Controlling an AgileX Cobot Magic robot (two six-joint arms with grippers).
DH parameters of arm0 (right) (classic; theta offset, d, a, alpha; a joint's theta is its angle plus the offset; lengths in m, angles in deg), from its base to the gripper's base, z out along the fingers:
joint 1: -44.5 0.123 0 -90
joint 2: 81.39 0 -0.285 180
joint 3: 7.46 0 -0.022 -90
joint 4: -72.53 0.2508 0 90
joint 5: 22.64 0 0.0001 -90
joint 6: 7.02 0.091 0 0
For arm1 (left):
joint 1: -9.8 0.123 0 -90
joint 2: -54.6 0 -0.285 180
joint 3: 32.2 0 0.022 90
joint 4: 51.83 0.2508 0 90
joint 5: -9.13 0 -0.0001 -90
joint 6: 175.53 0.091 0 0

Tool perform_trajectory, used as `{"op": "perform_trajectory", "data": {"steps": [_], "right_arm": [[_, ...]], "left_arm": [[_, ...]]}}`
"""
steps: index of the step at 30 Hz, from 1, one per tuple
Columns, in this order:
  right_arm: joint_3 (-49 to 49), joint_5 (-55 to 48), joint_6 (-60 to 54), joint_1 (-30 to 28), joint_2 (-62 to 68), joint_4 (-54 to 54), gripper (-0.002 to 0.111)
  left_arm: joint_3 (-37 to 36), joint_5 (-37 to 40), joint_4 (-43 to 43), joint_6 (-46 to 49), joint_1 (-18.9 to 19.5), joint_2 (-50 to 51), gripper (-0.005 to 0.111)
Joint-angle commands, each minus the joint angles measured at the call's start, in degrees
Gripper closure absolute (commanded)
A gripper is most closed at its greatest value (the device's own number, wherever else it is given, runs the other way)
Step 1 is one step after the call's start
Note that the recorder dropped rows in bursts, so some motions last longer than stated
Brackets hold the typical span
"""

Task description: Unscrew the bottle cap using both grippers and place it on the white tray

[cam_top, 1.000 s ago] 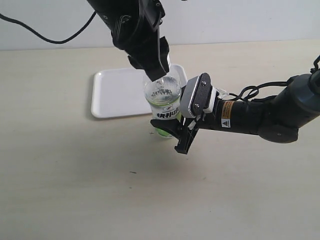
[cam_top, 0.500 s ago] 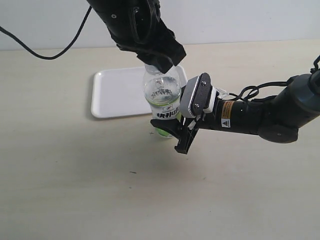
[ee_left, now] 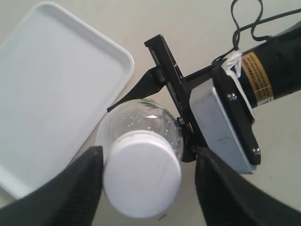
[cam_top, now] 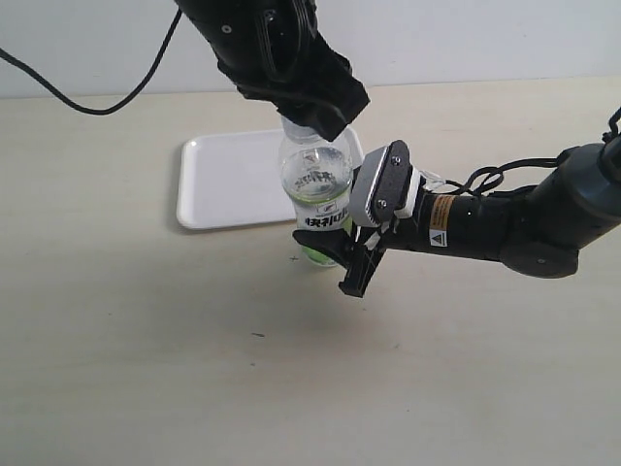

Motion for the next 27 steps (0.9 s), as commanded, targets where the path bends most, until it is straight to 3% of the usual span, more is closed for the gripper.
{"op": "perform_trajectory", "data": {"steps": [1, 11, 14, 18, 22, 27], "right_arm": [[0.04, -3.9, -0.6, 0.13, 0.22, 0.38, 0.108], [0.04, -4.56, -0.6, 0.13, 0.22, 0.38, 0.108], [0.04, -4.84, -0.49, 0.13, 0.22, 0.38, 0.108], [0.04, -4.83, -0.49, 0.13, 0.22, 0.57, 0.108], [0.04, -4.83, -0.49, 0.13, 0.22, 0.57, 0.108], [0.04, -4.83, -0.49, 0.13, 0.22, 0.57, 0.108]], "left_arm": [[0.15, -0.83, -0.7, -0.01, -0.23, -0.35, 0.044], [3.5, -0.25, 7.54, 2.34, -0.23, -3.75, 0.041], [5.29, 6.49, 7.43, 21.08, -0.23, -3.97, 0.042], [5.29, 8.25, 5.81, 42.88, -0.23, -3.97, 0.042], [5.29, 7.59, 3.81, 48.68, -0.23, -3.97, 0.042], [5.29, 6.78, 1.86, 48.84, -0.23, -3.25, 0.042]]}}
